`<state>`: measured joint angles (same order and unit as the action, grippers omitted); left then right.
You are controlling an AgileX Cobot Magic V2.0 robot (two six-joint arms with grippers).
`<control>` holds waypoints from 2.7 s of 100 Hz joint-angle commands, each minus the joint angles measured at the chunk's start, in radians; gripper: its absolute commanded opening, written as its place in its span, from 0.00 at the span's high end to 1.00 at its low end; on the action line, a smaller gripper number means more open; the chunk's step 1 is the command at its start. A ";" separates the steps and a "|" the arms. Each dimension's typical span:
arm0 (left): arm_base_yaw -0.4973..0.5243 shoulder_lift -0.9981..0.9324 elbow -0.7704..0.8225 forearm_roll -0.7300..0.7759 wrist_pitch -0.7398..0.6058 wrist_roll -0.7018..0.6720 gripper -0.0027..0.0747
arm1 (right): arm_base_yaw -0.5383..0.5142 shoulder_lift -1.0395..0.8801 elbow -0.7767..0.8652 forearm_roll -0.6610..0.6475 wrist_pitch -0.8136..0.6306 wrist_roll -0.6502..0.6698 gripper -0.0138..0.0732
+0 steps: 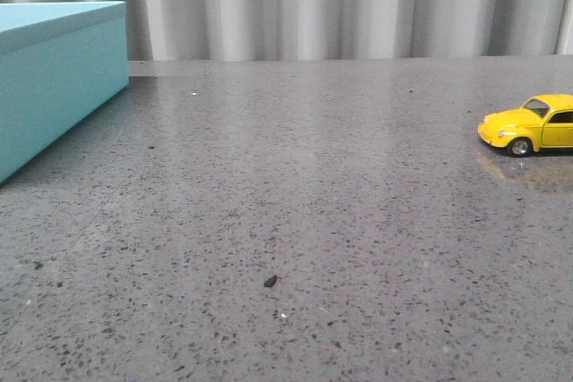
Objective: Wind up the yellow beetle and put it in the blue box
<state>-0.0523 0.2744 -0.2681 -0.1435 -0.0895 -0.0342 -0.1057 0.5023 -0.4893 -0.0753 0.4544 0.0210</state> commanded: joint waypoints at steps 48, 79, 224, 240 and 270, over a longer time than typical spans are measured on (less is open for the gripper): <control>-0.001 0.016 -0.034 -0.009 -0.082 -0.008 0.99 | 0.199 0.605 -0.509 0.004 0.289 -0.005 0.89; -0.001 0.016 -0.034 -0.009 -0.082 -0.008 0.99 | 0.208 0.878 -0.746 0.008 0.455 0.066 0.89; -0.001 0.016 -0.034 -0.009 -0.082 -0.008 0.99 | 0.124 1.140 -0.849 -0.149 0.629 0.122 0.89; -0.001 0.016 -0.034 -0.009 -0.089 -0.008 0.99 | 0.051 1.140 -0.849 -0.158 0.633 0.129 0.89; -0.001 0.016 -0.034 -0.009 -0.093 -0.008 0.99 | -0.026 1.115 -0.897 -0.159 0.661 0.129 0.89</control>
<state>-0.0523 0.2744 -0.2681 -0.1477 -0.0960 -0.0342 -0.1250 1.6442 -1.3462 -0.2368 1.0977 0.1460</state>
